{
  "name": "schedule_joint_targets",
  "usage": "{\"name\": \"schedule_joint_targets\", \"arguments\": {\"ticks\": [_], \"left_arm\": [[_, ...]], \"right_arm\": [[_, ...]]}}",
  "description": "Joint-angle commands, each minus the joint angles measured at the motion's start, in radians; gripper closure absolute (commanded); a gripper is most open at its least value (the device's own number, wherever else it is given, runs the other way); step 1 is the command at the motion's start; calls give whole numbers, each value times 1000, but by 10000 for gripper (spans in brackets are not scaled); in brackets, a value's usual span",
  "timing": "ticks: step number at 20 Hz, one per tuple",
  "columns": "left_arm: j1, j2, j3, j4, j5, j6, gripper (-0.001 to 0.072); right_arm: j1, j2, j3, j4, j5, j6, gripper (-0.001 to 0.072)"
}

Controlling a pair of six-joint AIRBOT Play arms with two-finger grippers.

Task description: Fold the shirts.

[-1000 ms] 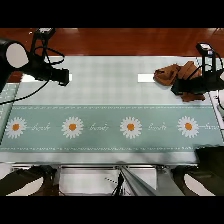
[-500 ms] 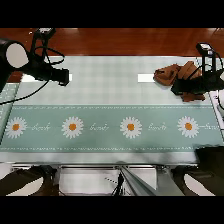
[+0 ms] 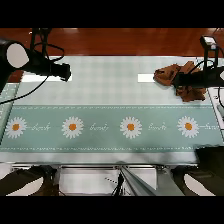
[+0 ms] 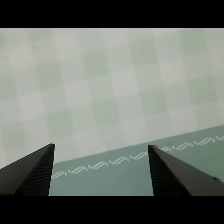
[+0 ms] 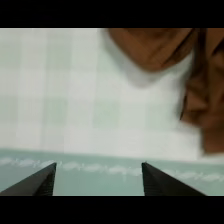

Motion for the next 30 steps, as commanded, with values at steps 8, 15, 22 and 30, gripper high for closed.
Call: {"name": "schedule_joint_targets", "arguments": {"ticks": [8, 15, 22, 30], "left_arm": [[0, -7, 1, 0, 180, 0, -7], [0, -6, 1, 0, 179, 0, -7], [0, -6, 1, -4, 117, 0, -7], [0, 35, 166, -8, -5, 0, -6]], "right_arm": [[-298, -205, 1, -206, -463, 394, 109], [-346, -446, 1, -6, -487, 356, 109], [-294, -551, 1, -6, -596, 344, 495], [-239, -194, 35, 5, -605, 139, 689]]}}
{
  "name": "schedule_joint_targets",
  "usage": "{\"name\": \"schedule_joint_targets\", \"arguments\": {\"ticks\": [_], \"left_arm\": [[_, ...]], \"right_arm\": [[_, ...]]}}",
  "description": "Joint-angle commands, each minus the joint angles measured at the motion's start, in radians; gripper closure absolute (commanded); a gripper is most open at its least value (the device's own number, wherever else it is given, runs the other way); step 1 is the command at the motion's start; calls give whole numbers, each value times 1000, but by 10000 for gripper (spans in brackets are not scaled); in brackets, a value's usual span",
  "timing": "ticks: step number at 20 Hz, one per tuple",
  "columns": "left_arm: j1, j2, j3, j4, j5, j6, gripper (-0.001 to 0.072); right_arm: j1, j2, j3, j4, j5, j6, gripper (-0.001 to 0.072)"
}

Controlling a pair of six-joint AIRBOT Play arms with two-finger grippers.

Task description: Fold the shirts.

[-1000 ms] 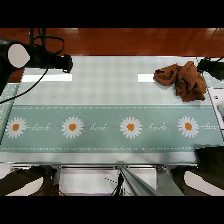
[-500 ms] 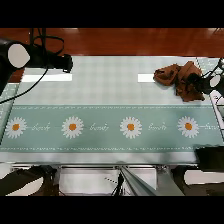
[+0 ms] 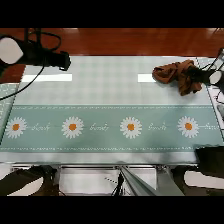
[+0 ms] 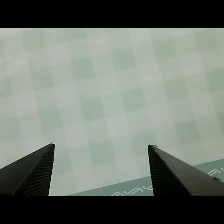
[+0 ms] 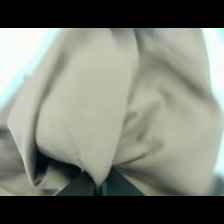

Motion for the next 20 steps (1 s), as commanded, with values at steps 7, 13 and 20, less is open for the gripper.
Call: {"name": "schedule_joint_targets", "arguments": {"ticks": [7, 13, 20], "left_arm": [[0, 132, 476, -51, -189, 0, -7], [0, 297, 538, -52, -226, 0, -7], [0, 306, 536, -48, -445, 0, -6]], "right_arm": [[212, 591, 171, 6, -46, -127, 689], [401, 749, 196, 6, 17, -127, 689], [581, 584, 196, 7, 392, -195, 690]]}}
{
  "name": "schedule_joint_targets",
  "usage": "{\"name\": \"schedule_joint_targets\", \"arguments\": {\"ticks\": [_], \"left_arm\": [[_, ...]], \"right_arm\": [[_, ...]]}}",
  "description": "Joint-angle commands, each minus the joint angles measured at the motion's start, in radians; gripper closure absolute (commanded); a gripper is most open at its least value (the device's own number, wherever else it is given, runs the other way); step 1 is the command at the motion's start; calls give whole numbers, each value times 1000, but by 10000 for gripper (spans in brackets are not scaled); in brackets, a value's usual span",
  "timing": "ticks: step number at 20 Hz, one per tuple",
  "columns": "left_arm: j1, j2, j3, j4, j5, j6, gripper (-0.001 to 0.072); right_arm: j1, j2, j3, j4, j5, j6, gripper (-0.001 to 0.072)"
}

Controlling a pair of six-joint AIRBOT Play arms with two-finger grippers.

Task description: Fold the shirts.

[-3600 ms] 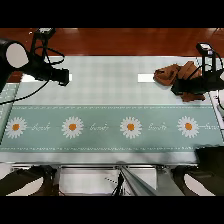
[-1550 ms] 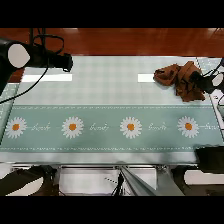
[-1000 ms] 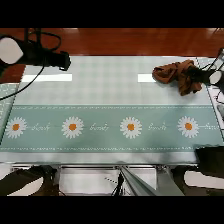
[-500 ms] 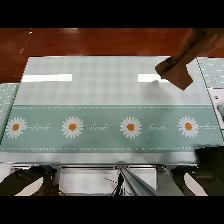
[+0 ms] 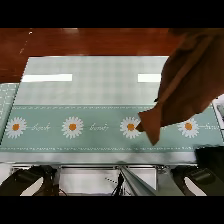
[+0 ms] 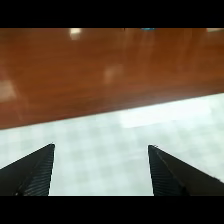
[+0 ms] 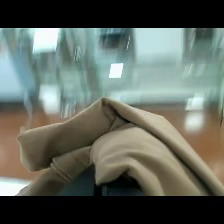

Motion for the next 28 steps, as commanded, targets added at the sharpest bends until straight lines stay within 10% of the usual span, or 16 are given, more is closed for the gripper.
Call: {"name": "schedule_joint_targets", "arguments": {"ticks": [1, 10, 13, 14, 20, 28], "left_arm": [[0, -8, -3, 2, -95, 0, -6], [2, -54, -182, 134, -95, 4, -6], [3, -55, -320, 134, -94, 4, -6], [3, -55, -373, 133, -91, 4, -6], [11, -34, -781, 11, -27, 1, -4], [177, 144, -1357, -515, 100, 107, -2]], "right_arm": [[135, -122, 0, 7, 200, -39, 690], [695, -667, 0, 29, 217, -41, 688], [706, -695, 2, -93, 252, -37, 281], [691, -674, 2, -153, 286, -37, 276], [378, -438, -6, -449, 611, -45, 277], [-393, -318, -153, 49, 630, -252, 166]]}}
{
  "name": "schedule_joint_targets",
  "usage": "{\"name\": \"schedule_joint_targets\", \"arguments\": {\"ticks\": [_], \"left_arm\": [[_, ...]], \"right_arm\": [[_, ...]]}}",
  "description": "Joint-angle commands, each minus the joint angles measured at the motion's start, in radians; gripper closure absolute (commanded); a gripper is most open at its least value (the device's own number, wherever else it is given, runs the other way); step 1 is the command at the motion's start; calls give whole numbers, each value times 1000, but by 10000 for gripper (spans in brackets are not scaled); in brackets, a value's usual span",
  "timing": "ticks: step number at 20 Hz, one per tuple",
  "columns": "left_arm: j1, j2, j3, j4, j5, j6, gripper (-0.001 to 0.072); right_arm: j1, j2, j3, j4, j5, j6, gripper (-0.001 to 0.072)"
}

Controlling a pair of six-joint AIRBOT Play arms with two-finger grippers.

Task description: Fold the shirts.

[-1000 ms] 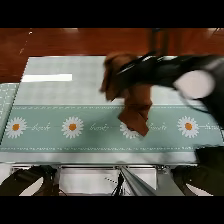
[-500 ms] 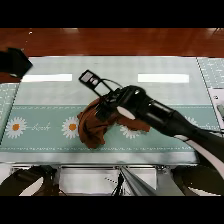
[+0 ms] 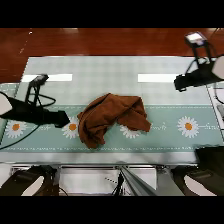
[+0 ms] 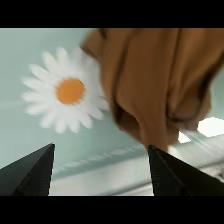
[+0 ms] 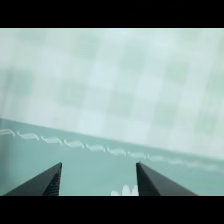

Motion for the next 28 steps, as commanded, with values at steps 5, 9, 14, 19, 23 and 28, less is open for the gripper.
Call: {"name": "schedule_joint_targets", "arguments": {"ticks": [5, 9, 14, 19, 23, 28], "left_arm": [[36, 32, -340, -356, 196, 83, -3], [-25, -21, -367, -470, 283, 109, -2], [-79, -137, -367, -470, 349, 109, 635], [-79, -156, -366, -467, 344, 154, 681], [-79, -156, -366, -467, 330, 177, 681], [-79, -155, -366, -467, 330, 177, 681]], "right_arm": [[-436, 24, -204, 504, -3, -211, 166], [-440, 24, -297, 528, -26, -227, 166], [-440, 24, -327, 546, -30, -226, 167], [-440, 24, -368, 611, -11, -238, 167], [-394, 14, -534, 813, -67, -294, 167], [-190, -19, -643, 831, -231, -290, 167]]}}
